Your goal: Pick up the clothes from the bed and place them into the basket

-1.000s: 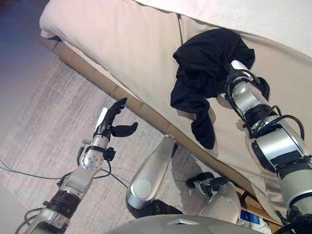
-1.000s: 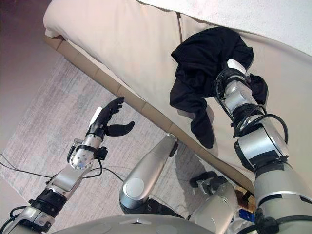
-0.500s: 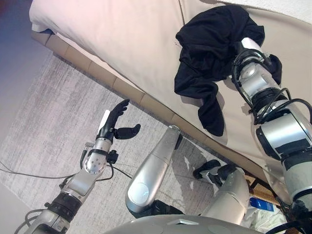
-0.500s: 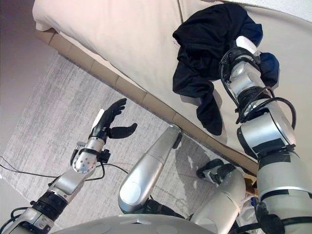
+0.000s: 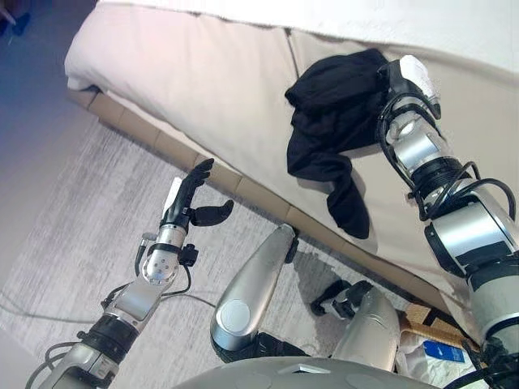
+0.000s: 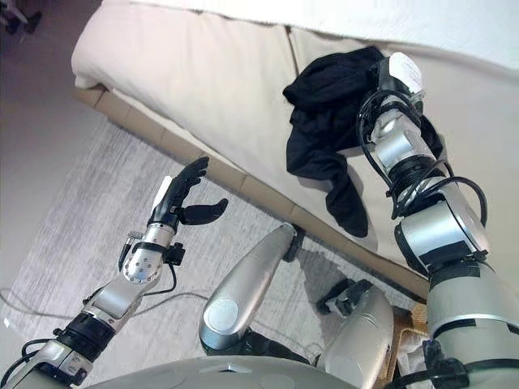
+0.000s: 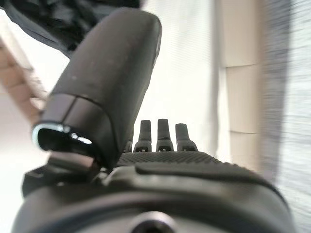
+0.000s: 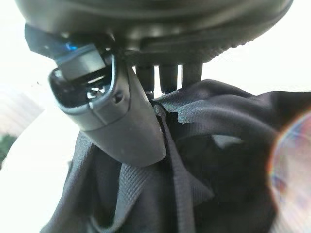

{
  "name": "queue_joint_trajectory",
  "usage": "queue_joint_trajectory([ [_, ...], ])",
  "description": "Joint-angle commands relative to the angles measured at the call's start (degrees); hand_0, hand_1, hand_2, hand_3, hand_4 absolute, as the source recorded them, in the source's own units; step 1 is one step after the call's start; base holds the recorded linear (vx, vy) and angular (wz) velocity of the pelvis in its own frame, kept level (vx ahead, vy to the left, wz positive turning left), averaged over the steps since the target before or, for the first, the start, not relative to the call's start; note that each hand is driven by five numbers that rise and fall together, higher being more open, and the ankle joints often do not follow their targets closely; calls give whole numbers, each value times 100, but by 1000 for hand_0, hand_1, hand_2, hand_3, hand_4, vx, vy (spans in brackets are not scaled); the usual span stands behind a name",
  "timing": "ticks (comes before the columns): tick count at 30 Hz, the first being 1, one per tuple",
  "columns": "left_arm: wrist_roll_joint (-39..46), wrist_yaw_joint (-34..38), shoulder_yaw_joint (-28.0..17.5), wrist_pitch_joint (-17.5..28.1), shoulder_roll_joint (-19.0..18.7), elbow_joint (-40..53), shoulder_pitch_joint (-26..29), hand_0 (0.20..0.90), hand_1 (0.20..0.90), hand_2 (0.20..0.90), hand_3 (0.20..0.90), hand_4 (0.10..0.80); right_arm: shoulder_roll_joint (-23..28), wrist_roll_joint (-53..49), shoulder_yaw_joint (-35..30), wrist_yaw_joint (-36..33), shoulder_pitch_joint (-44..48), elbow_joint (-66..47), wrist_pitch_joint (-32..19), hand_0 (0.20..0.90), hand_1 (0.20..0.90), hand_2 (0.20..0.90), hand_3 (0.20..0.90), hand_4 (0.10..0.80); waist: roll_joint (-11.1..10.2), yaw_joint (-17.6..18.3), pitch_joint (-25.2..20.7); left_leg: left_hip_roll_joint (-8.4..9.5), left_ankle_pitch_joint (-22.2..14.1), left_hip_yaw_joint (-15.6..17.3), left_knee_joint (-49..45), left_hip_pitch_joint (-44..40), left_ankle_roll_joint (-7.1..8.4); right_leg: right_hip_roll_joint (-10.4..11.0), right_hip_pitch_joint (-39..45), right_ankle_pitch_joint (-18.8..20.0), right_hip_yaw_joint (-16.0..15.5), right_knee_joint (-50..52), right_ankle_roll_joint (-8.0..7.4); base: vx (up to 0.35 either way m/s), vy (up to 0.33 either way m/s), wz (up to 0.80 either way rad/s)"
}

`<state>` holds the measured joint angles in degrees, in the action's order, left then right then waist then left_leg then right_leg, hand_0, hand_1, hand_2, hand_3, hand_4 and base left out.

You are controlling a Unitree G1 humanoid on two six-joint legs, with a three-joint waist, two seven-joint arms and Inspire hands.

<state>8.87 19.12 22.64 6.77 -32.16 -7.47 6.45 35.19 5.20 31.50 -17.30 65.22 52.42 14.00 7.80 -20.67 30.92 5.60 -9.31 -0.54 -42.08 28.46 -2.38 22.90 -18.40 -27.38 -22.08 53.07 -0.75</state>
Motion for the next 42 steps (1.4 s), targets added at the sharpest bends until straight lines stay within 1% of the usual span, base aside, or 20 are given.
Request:
queue_joint_trajectory([
  [1,-164,132,-461,77,-93,358,230,900,900,900,900,800,512,-103,-192,-549,503,-749,-480,300,300,300,200,100,-246,146,-325,-347,-365,188,762,-913,-46,-281,701,721,-409,-356,137,63,-7,-34],
  [5,-163,38,-384,-50,-93,274,303,900,900,900,900,800,683,-88,-222,-514,274,-974,-633,300,300,300,200,100,-358,341,-658,-561,-97,232,1450,-1404,102,-574,1189,921,-339,-1237,134,72,-7,-38],
  [7,-121,20,-355,-134,-106,223,355,900,900,900,900,800,847,-244,-340,-490,116,-1155,-718,300,300,300,200,100,-420,500,-877,-766,122,388,1966,-1776,232,-741,1509,1091,-313,-1890,98,52,-28,-43],
  [8,-105,12,-347,-130,-109,192,381,900,900,900,900,800,878,-282,-387,-530,75,-1202,-750,300,300,300,200,100,-437,550,-930,-802,168,425,2064,-1855,255,-772,1557,1133,-291,-1989,80,-22,-3,-33],
  [9,-106,-18,-340,-135,-101,145,422,900,900,900,900,800,941,-286,-492,-545,-12,-1278,-788,300,300,300,200,100,-434,625,-1040,-873,384,505,2326,-1952,261,-852,1620,1331,-333,-2286,104,-5,-25,-28],
  [10,-82,-69,-333,-214,-107,115,476,900,900,900,900,800,1091,-325,-642,-519,-143,-1407,-839,300,300,300,200,100,-486,767,-1230,-928,484,583,2643,-2162,324,-1031,1781,1409,-251,-2738,82,-15,-24,-27],
  [12,-54,-95,-304,-206,-109,62,518,900,900,900,900,800,1208,-317,-731,-554,-198,-1469,-867,300,300,300,200,100,-524,861,-1340,-959,544,635,2820,-2285,361,-1139,1864,1478,-184,-3011,68,29,-52,-24],
  [13,-61,-115,-277,-250,-77,10,524,900,900,900,900,800,1398,-399,-855,-547,-297,-1553,-915,300,300,300,200,100,-587,985,-1524,-983,620,712,3059,-2430,402,-1281,1961,1573,-108,-3340,42,42,-60,-24],
  [18,-91,-233,-172,-285,-20,-159,482,900,900,900,900,800,1787,-567,-1226,-557,-560,-1723,-945,300,300,300,200,100,-719,1228,-1957,-1033,854,810,3686,-2775,501,-1503,2166,1897,30,-4069,-51,40,-50,-20],
  [19,-90,-208,-150,-297,-16,-183,490,900,900,900,900,800,1828,-603,-1243,-528,-560,-1712,-968,300,300,300,200,100,-734,1247,-2006,-1025,878,782,3784,-2816,507,-1532,2186,1938,83,-4166,-68,20,-62,-25],
  [22,-96,-159,-106,-322,-8,-247,462,900,900,900,900,800,2114,-739,-1365,-437,-569,-1686,-1036,300,300,300,200,100,-826,1383,-2260,-871,919,429,4184,-3003,482,-1718,2261,2188,519,-4680,-132,18,-67,-43],
  [23,-81,17,-155,-329,-23,-262,371,900,900,900,900,800,2172,-811,-1384,-353,-583,-1710,-1170,300,300,300,200,100,-887,1378,-2301,-659,779,-136,4132,-3097,391,-1789,2282,2255,954,-4803,-142,18,-47,-73],
  [24,-82,51,-169,-325,-27,-259,355,900,900,900,900,800,2176,-821,-1375,-351,-575,-1717,-1188,300,300,300,200,100,-895,1374,-2317,-625,779,-216,4120,-3079,370,-1798,2256,2291,1029,-4825,-145,25,-44,-100],
  [25,-53,152,-328,-308,-58,-249,246,900,900,900,900,800,2192,-798,-1410,-336,-686,-1883,-1228,300,300,300,200,100,-909,1411,-2331,-565,707,-356,4100,-3128,306,-1851,2252,2312,1321,-4864,-151,1,-12,-118],
  [26,-45,114,-393,-276,-64,-256,220,900,900,900,900,800,2205,-749,-1479,-377,-786,-1981,-1183,300,300,300,200,100,-910,1440,-2353,-573,688,-296,4098,-3142,295,-1868,2252,2329,1382,-4890,-151,2,-13,-123],
  [27,-63,-18,-487,-211,-38,-316,234,900,900,900,900,800,2302,-712,-1688,-430,-1064,-2175,-1111,300,300,300,200,100,-910,1550,-2383,-615,641,-55,4053,-3153,301,-1862,2268,2350,1364,-4926,-156,-7,-3,-109],
  [28,-85,-77,-500,-172,-28,-370,267,900,900,900,900,800,2365,-684,-1868,-475,-1308,-2292,-1078,300,300,300,200,100,-923,1616,-2405,-628,613,29,4040,-3161,296,-1851,2273,2384,1373,-4951,-175,-6,-3,-83],
  [33,-279,-180,-462,-59,-23,-483,316,900,900,900,900,800,2554,-495,-2448,-439,-2098,-2580,-932,300,300,300,200,100,-941,1859,-2486,-641,606,150,4313,-3352,277,-1839,2312,2560,1567,-5185,-299,8,4,-34],
  [38,-341,-218,-463,-59,-106,-539,301,900,900,900,900,800,2698,-534,-2781,-594,-2445,-2602,-861,300,300,300,200,100,-945,2028,-2503,-743,557,499,4432,-3511,294,-1764,2315,2702,1581,-5345,-423,5,-1,-37],
  [42,-303,-103,-480,-140,-93,-599,278,900,900,900,900,800,2838,-547,-2940,-606,-2454,-2564,-894,300,300,300,200,100,-948,2082,-2535,-869,549,933,4490,-3608,361,-1636,2325,2822,1245,-5501,-533,-7,-6,-37],
])
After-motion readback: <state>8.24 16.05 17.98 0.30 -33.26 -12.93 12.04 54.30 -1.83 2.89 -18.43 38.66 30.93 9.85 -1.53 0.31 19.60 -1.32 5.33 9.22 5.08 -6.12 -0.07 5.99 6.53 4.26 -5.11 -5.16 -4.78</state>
